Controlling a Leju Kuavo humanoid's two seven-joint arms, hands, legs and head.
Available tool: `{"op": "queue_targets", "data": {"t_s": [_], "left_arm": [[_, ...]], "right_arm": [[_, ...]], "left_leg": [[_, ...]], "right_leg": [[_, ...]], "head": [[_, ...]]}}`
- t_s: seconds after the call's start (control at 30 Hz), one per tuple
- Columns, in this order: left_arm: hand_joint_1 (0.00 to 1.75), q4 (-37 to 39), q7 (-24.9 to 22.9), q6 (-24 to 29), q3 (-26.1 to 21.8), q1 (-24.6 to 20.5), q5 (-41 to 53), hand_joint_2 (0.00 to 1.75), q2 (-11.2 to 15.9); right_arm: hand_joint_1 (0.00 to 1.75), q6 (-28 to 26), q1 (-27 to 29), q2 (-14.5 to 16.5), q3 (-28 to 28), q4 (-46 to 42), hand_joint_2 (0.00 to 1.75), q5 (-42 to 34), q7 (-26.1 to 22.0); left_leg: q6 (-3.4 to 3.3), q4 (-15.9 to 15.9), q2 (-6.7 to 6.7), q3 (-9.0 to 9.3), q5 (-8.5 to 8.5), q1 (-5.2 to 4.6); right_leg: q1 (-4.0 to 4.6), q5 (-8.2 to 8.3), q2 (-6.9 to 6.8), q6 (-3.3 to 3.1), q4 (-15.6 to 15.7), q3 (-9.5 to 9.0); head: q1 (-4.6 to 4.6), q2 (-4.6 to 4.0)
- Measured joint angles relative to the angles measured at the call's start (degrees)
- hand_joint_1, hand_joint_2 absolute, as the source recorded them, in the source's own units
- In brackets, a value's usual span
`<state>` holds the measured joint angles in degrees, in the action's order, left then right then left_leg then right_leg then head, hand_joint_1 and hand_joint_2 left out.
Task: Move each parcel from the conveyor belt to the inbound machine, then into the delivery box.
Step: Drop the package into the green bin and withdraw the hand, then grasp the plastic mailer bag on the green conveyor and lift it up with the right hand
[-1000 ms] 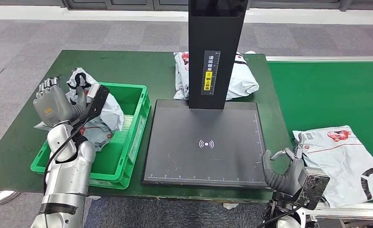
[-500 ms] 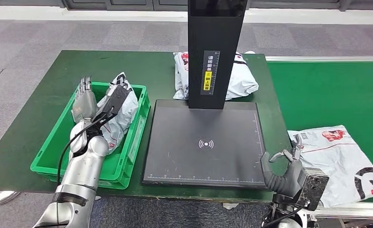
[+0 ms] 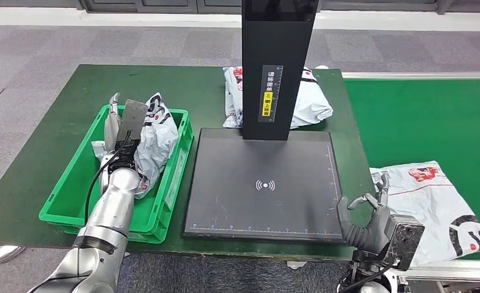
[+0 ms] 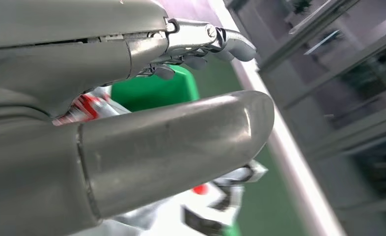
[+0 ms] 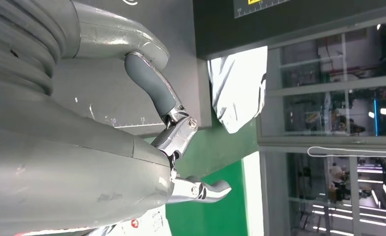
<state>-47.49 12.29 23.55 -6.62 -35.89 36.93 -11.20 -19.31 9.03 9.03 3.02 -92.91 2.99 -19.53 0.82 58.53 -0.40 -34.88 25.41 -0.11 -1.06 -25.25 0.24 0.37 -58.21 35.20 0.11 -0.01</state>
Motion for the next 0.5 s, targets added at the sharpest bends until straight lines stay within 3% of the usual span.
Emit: {"op": "queue_targets", "data": {"t_s": [0.1,0.2,0.3,0.4,0.5], "left_arm": [[0.0,-4.4,4.8,1.4,0.8,1.9,-7.3,1.75,-0.6],[0.0,-10.4,8.0,2.0,2.4,5.0,-12.1,1.75,-0.9],[0.0,-19.4,12.3,2.6,5.3,10.3,-18.2,1.75,-1.3],[0.0,-26.8,14.1,3.0,8.5,15.4,-22.3,1.75,-1.9],[0.0,-31.4,14.7,3.6,11.2,18.4,-23.9,1.75,-2.3]], "right_arm": [[0.0,-1.2,0.0,-0.4,0.0,0.0,1.75,1.2,0.9],[0.0,-2.9,-0.2,-1.1,-0.1,0.0,1.75,5.5,3.7],[0.0,-4.3,-1.3,-2.1,-1.9,0.3,1.75,16.3,9.2],[0.0,-3.2,-3.7,-3.1,-6.2,1.7,1.75,25.5,13.0],[0.0,-1.9,-6.4,-4.3,-11.3,4.1,1.75,29.9,14.4]], "left_leg": [[-0.01,0.0,0.0,0.0,0.01,0.0],[0.0,0.0,0.01,-0.01,0.03,-0.01],[0.01,0.0,0.04,-0.01,0.08,-0.02],[-0.03,0.0,0.03,-0.02,0.11,-0.04],[-0.07,0.0,0.01,-0.05,0.12,-0.06]], "right_leg": [[-0.01,0.0,0.0,0.0,0.0,0.0],[-0.01,-0.01,0.02,0.01,0.0,0.01],[-0.02,-0.02,0.06,0.02,0.0,0.04],[-0.05,-0.05,0.03,0.05,0.0,0.02],[-0.06,-0.04,-0.02,0.07,0.0,0.0]], "head": [[0.0,-0.01],[0.0,0.0],[0.0,0.0],[0.0,-0.01],[0.0,0.0]]}}
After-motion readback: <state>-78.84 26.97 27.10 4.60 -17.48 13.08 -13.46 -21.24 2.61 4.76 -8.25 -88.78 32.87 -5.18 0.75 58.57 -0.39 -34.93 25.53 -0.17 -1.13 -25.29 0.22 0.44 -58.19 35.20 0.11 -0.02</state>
